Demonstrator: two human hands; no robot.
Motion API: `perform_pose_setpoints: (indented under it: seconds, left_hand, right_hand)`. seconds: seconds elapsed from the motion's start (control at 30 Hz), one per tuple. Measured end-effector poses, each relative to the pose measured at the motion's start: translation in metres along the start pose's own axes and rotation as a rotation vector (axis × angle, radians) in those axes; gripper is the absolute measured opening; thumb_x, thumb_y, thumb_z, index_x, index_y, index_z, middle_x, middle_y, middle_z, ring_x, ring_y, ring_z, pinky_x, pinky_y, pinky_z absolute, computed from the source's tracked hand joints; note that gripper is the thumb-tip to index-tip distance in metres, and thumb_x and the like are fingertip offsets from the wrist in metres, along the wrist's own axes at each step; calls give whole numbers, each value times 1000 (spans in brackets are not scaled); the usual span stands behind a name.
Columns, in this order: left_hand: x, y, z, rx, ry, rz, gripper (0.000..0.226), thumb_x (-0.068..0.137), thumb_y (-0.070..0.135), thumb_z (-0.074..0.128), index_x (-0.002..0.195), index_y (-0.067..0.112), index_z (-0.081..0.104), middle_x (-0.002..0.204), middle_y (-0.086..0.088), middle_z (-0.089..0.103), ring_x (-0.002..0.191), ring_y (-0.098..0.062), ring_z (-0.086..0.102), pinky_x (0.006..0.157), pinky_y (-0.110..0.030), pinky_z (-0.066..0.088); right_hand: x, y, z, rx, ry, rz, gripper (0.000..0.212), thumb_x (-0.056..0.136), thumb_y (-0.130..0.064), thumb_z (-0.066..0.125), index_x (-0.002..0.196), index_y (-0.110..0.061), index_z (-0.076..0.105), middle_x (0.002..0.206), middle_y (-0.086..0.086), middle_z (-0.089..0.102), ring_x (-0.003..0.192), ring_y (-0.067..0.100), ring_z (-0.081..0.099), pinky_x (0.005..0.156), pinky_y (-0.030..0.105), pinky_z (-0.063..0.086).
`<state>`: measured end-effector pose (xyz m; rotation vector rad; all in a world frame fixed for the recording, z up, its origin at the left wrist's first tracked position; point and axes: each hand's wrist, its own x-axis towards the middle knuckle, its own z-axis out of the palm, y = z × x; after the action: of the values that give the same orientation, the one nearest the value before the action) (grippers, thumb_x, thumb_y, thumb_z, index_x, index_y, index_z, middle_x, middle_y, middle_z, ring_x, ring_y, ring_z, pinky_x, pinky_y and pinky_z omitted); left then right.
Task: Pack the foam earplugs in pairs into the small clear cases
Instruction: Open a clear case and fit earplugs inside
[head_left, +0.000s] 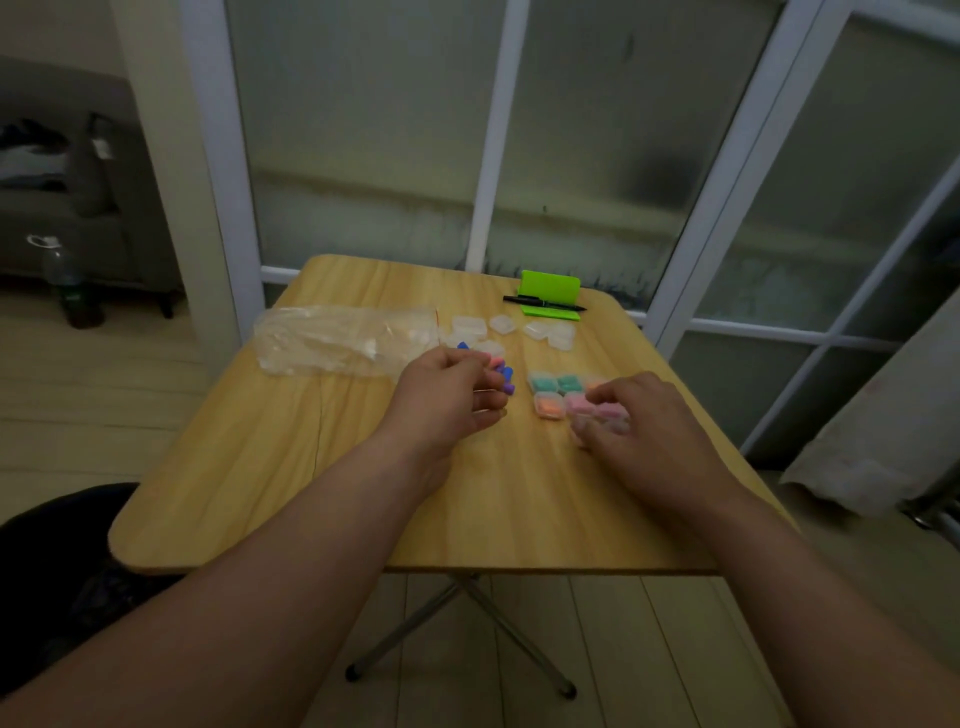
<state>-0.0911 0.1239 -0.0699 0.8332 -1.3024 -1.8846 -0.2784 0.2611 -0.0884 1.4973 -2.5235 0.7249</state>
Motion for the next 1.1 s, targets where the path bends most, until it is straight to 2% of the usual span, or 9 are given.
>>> perform_pose_setpoints:
  seconds: [0.1,0.2,0.33,0.5,0.67,0.8,0.87,1.03,1.1]
  left_hand:
    - [1,3,-3,-8,34,23,8,102,4,56,103,3,64,84,-9,69,71,-18,63,67,-33,58]
    - [7,6,-10,3,116,46,16,107,17,54,107,5,63,80,-8,65,65,-15,59,58,-29,50]
    - [14,15,-23,-45,180,35,18,104,23,50,97,11,62,78,-7,66,60,-15,58,59,-31,42]
    - [18,23,-34,-85,196,35,18,103,24,51,94,12,62,75,-6,67,56,-15,57,59,-30,41]
    - [20,29,-38,-125,210,38,17,101,23,52,92,13,61,71,-4,65,55,-15,56,57,-30,41]
    - [21,31,-39,-127,198,44,15,101,22,52,94,13,62,75,-5,65,58,-15,56,59,-30,42]
    - [21,32,-39,-128,194,44,15,100,21,52,93,12,62,75,-6,65,58,-16,55,59,-30,42]
    - [22,32,-45,-128,197,41,13,100,18,52,94,11,61,81,-10,62,61,-16,53,54,-29,41]
    - [22,32,-46,-116,201,43,13,99,18,51,95,11,62,82,-10,63,62,-17,54,55,-29,42]
  right_hand:
    - [1,-2,2,3,34,-12,31,96,-55,65,121,-36,68,120,-14,58,114,8,51,93,35,48]
    - [4,-6,6,21,36,-9,29,97,-50,66,122,-35,67,120,-13,58,114,7,51,90,32,47]
    - [25,-22,13,48,8,-2,30,99,-44,67,125,-31,67,121,-11,61,112,9,54,88,32,48]
    - [84,-47,23,51,-53,-11,28,104,-32,62,129,-22,70,124,-4,69,111,15,62,89,32,49]
    - [146,-61,44,-67,-198,48,33,104,-40,61,117,-17,80,123,4,76,113,25,67,94,39,55]
    - [174,-69,59,-151,-286,145,46,99,-54,64,109,-12,81,105,9,77,96,27,69,80,35,56]
    - [180,-71,63,-163,-301,177,45,94,-53,72,107,-10,79,99,10,75,91,27,68,72,32,51]
    - [184,-75,65,-148,-316,216,41,91,-42,80,110,-6,78,105,13,75,97,28,69,78,34,54]
    - [183,-75,65,-114,-309,233,39,91,-39,81,110,-6,77,105,13,75,95,28,69,75,33,54]
